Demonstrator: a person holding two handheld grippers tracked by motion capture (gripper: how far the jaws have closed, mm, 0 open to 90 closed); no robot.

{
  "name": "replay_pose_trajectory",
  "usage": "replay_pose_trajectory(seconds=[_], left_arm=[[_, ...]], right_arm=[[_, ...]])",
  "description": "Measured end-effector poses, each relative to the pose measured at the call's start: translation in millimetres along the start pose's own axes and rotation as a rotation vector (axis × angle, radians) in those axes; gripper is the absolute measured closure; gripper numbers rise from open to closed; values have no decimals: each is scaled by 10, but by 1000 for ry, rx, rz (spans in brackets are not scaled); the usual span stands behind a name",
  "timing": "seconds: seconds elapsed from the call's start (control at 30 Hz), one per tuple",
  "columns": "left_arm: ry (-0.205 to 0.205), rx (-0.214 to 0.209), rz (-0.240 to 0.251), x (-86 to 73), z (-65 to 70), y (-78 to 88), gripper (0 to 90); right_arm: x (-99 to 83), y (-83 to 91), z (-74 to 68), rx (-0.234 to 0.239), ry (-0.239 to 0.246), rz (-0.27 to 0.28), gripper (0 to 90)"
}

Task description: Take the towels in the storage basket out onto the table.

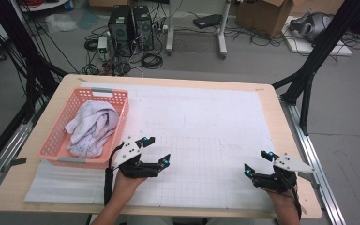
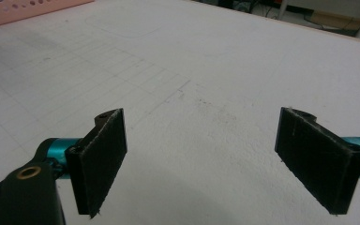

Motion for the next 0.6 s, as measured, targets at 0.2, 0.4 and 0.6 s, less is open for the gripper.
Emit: replay_pose_trajectory(seconds=[0.2, 0.4, 0.6], left_arm=[[-7, 5, -7, 35, 40, 43, 165], [-11, -24, 2, 101, 92, 62, 185], [-24, -29, 10, 236, 99, 82, 168]], right_arm=[[9, -1, -37, 10, 9, -12, 159], [24, 5, -71, 16, 8, -8, 159], [25, 17, -81, 17, 10, -5, 159]])
Point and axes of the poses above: each handheld gripper's, and its own axes: y roughly backward along the jaws, x roughly out of its top, z roughly to its right, the point moved 1 cm from there along -y, roughly forward along the jaws, and after that the axes turned 2 degrees about z, right-handed, at the moved point
